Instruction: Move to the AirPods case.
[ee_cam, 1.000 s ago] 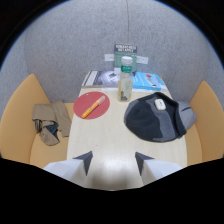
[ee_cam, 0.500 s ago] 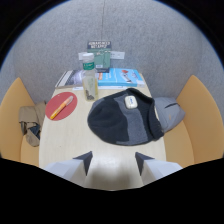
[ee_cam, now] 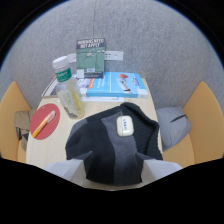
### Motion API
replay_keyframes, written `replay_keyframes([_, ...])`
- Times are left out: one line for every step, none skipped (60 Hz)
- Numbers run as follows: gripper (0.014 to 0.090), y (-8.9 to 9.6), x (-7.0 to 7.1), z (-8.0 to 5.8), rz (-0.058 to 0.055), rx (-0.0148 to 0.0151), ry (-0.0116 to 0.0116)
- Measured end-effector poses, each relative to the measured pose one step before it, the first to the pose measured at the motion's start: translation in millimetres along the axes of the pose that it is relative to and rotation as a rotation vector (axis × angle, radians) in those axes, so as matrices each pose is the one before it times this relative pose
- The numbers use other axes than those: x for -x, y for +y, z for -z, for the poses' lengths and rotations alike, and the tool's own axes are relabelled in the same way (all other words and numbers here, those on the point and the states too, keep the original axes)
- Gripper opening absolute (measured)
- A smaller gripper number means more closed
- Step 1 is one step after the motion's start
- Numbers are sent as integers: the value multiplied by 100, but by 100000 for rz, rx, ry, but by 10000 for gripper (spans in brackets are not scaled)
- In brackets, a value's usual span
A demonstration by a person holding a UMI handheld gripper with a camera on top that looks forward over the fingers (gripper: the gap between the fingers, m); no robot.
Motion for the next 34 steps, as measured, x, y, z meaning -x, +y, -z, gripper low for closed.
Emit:
replay_keyframes([868,-197,-95,-371,17,34,-52])
replay_keyframes([868,-215,-117,-390,19,-3,-76])
replay_keyframes([868,-210,-99,-370,-13,-40,-88])
replay_keyframes([872,-206,-70,-347,0,-26,-105])
replay_keyframes([869,-200,-92,-361,22,15,-118])
replay_keyframes([868,-182,-46,-265,-7,78,-225])
replay_keyframes([873,-219,-49,-335,4,-80,-189])
replay_keyframes([868,-223,-26,-331,30,-204,-64])
replay_keyframes([869,-176,-36,-260,-4,-43,-92])
replay_keyframes([872,-151,-89,-268,76,26,-2])
replay_keyframes([870,-165,-56,-249,81,4,-57])
replay_keyframes([869,-190,-34,-235,39,-80,-149])
replay_keyframes([873,-202,-40,-284,-6,-111,-89])
replay_keyframes([867,-171,-22,-194,-25,-71,-122])
replay_keyframes([867,-153,-51,-190,12,18,-22])
replay_keyframes([869,-117,-43,-190,-5,48,-27])
replay_keyframes([867,-125,-21,-160,-44,39,-9])
replay_keyframes([869,-118,-36,-161,-42,40,-40])
replay_keyframes([871,-98,-35,-158,27,73,-88])
replay_keyframes([870,-84,23,-252,-34,-38,44])
replay_keyframes([870,-53,-24,-107,-15,108,-74])
replay_keyframes([867,-42,4,-104,-97,106,-96])
replay_keyframes([866,-30,-7,-60,-60,126,-20])
replay_keyframes([868,-13,-37,-56,-20,80,13])
replay_keyframes([870,-66,-44,-41,-46,132,-10])
replay_keyframes([864,-17,-45,-41,-11,70,72])
replay_keyframes([865,-7,-45,-43,-26,-16,48])
replay_keyframes([870,-14,-48,-26,-6,-70,89])
replay_keyframes([868,-20,-60,-8,21,-63,172])
replay_keyframes([869,-17,-53,-9,26,-19,151])
replay_keyframes([869,16,-44,5,41,83,103])
replay_keyframes([868,19,-15,-2,-25,60,-46])
replay_keyframes([869,18,12,-7,-72,44,-77])
replay_keyframes([871,28,3,-1,-91,53,-14])
